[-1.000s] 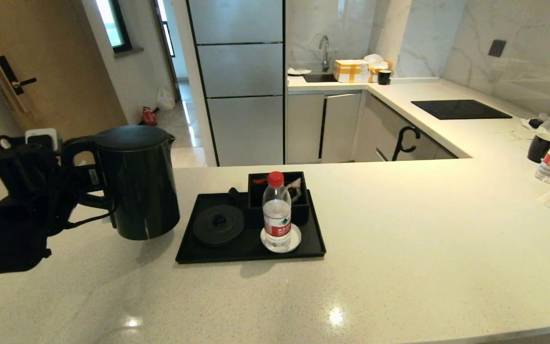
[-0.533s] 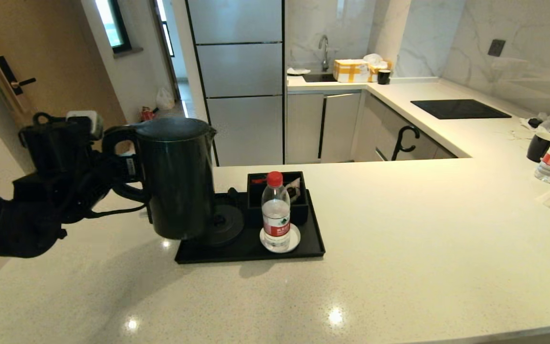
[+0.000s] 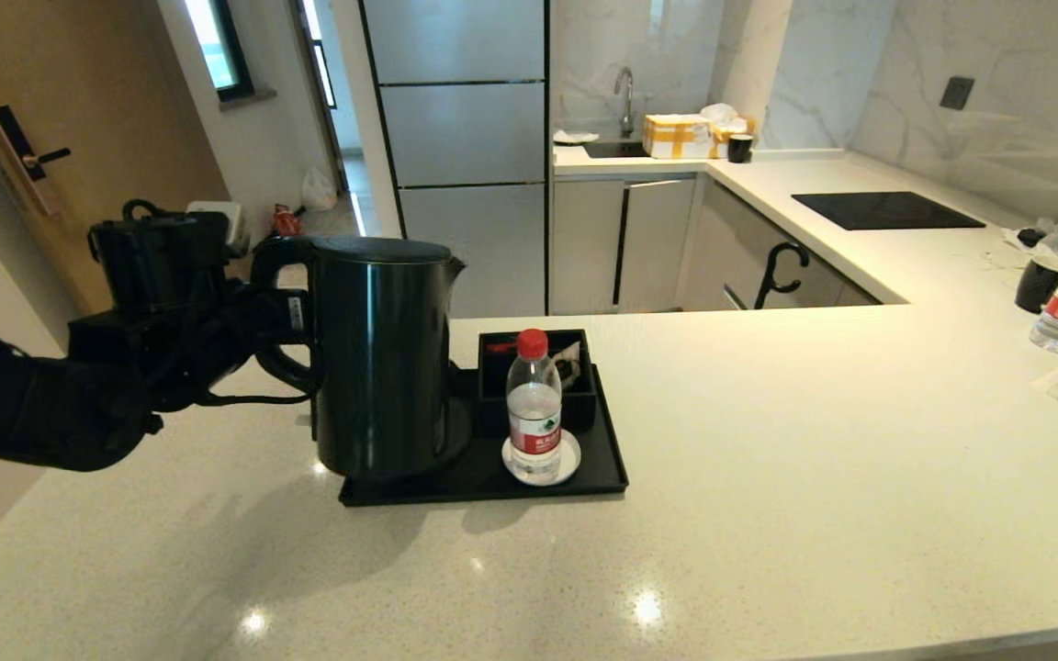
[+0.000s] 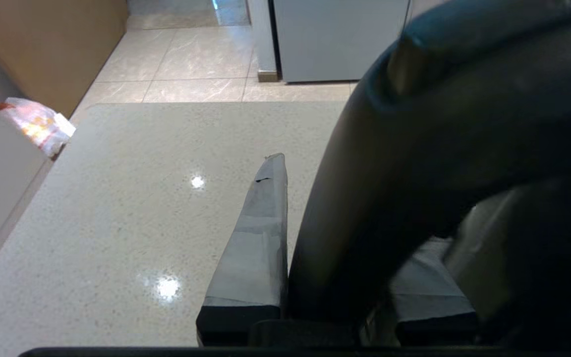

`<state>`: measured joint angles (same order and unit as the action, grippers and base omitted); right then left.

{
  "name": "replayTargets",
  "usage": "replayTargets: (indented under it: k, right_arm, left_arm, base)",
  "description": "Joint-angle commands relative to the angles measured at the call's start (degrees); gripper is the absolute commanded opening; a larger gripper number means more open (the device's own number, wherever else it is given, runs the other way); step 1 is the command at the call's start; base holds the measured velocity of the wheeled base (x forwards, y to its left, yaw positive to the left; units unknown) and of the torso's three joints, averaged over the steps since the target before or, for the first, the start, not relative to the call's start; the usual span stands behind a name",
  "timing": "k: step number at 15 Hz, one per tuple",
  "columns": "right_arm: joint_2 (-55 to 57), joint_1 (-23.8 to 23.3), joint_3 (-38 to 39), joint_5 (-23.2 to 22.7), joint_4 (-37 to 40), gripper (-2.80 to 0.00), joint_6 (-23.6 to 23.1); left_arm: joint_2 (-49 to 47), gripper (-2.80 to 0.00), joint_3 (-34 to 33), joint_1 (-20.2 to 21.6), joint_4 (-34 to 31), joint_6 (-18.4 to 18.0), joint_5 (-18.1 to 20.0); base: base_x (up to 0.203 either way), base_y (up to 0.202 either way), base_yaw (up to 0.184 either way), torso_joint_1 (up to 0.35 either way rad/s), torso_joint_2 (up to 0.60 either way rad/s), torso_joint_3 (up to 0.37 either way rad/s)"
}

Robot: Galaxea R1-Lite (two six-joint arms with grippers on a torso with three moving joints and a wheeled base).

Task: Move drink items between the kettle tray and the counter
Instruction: Return the kettle to its original position

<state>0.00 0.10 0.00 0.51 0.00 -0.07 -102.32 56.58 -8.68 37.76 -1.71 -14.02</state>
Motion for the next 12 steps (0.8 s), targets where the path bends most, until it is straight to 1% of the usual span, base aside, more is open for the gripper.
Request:
replayTargets:
  k: [1,4,8,12]
  right_arm:
    - [0.1,0.1,0.0,0.0,0.0,-2.8,0.0]
    - [0.1,0.1,0.0,0.0,0.0,-2.8,0.0]
    - [0.1,0.1,0.0,0.0,0.0,-2.8,0.0]
    - [0.1,0.0,0.0,0.0,0.0,-2.8,0.0]
  left_arm:
    - [-0.6,-2.8,0.1,-0.3,0.4,0.0,0.0]
    - [-0.7,-2.8,0.1,-0.3,0.5,0.0,0.0]
    - [-9.4,-2.8,1.5,-0.3,3.0,0.0,-0.3]
    - [-13.3,-2.8,2.4,-0.3,5.6,-0.1,-0.2]
  base:
    - [0.0,0.0,0.0,0.0,0.0,0.0]
    - [0.0,0.0,0.0,0.0,0.0,0.0]
    - [0.0,0.0,0.0,0.0,0.0,0.0]
    - [0.0,0.0,0.0,0.0,0.0,0.0]
